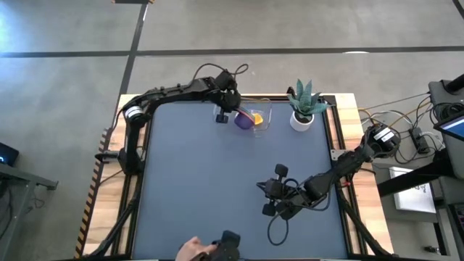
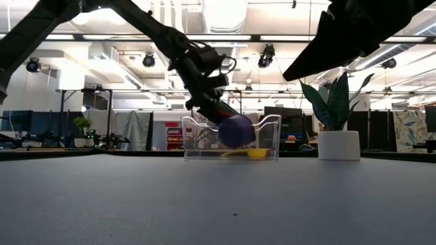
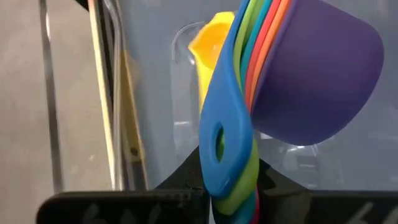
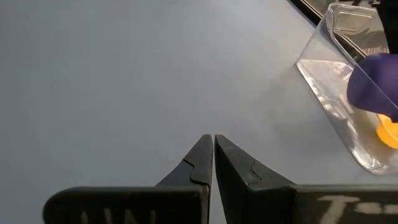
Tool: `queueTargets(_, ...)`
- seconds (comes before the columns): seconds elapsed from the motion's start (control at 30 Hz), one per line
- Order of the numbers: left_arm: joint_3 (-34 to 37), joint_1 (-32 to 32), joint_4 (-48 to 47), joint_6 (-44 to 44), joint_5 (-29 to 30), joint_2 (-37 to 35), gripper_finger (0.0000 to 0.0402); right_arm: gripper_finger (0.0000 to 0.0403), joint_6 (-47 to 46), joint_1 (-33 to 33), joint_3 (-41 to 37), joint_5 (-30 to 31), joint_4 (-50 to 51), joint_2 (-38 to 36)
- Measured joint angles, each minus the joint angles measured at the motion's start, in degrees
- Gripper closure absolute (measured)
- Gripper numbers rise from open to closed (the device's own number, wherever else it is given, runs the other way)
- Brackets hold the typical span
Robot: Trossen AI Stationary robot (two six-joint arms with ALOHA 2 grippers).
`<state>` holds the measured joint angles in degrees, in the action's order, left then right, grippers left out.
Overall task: Nest measuring cups in basket
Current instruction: Put the nested measuring cups into the transparent bin
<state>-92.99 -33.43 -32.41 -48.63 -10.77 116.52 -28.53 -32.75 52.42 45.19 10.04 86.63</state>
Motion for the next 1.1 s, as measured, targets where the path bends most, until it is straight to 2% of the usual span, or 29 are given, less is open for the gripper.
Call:
queueTargets(0.27,0.2,0.0,3.3,-0.7,1.7,-0.1,0.0385,0.0394,-0.2,0.0,-1.1,0.2,0.0,0.0)
queueTargets(0.37,0.3,0.0,3.6,-1.0,4.0,-1.3,0.0385,0.0394,-0.6,0.0,-1.7,1.5,0.0,0.0)
queueTargets(0.6,4.8,1.5,4.8,-0.4,7.4,-10.8,0.0385,0.0394,-2.7,0.0,-3.9,3.5,0.0,-2.5)
queueTargets(0.73,15.3,4.9,11.5,1.1,10.8,-20.3,0.0385,0.0394,-3.8,-0.1,-5.1,4.8,-0.1,-4.8)
queueTargets(0.87,31.8,12.9,24.1,2.4,18.9,-30.8,0.0385,0.0394,-4.8,-0.7,-6.1,7.0,0.0,-6.0)
queueTargets(1.0,47.6,24.3,40.8,2.7,32.2,-37.8,0.0385,0.0394,-4.9,-0.6,-6.4,9.2,-0.1,-6.2)
queueTargets(1.1,56.5,32.7,52.4,2.8,42.9,-38.7,0.0385,0.0394,-4.8,-0.6,-6.3,11.0,-0.4,-5.9)
